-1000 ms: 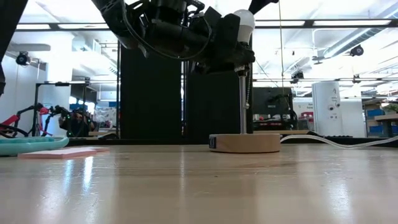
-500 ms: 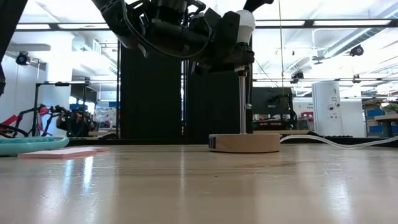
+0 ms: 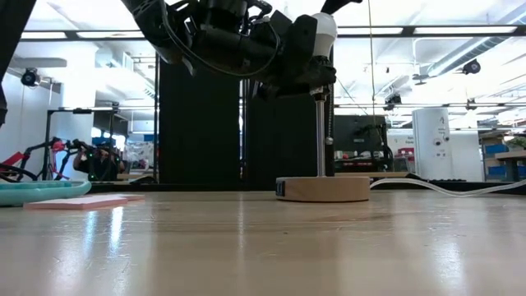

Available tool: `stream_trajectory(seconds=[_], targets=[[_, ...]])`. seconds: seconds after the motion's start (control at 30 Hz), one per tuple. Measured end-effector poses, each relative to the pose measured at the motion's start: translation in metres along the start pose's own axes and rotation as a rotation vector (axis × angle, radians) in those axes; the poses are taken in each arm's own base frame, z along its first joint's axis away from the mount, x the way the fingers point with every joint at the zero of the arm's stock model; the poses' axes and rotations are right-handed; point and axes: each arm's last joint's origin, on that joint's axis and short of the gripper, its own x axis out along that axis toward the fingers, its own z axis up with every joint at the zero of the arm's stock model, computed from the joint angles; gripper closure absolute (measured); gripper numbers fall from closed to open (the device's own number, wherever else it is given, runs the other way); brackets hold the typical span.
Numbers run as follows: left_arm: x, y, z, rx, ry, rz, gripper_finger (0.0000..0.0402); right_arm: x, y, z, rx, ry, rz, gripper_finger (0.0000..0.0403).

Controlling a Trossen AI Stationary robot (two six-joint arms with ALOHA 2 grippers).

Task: Screw lightbulb
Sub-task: Insert the lightbulb into the lamp

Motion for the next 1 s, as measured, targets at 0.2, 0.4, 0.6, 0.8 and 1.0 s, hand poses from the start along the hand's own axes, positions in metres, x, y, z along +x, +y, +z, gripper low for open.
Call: stream_trajectory(seconds=[0.2,0.4,0.6,0.8,1.0], targets=[[0.000,0.000,0.000,0.008,0.005,0.000,0.0230,0.000,-0.001,-0.002,0.092,0.018,-0.010,0.0007],[0.009,-0.006,0.018,0.071,0.103,0.011,0.0230,0.000,-0.002,-0.007,0.159,0.083,0.003,0.0007],[0.016,-0.011,0.039,0.164,0.112,0.020,0.0231,-0.001,-0.006,-0.018,0.162,0.199,-0.038,0.0007],[0.018,-0.011,0.042,0.177,0.094,0.027,0.0231,-0.003,-0.007,-0.019,0.158,0.197,-0.055,0.0007],[0.018,-0.016,0.040,0.171,0.092,0.015,0.0231,0.005,-0.008,-0.019,0.155,0.219,-0.070,0.0007]])
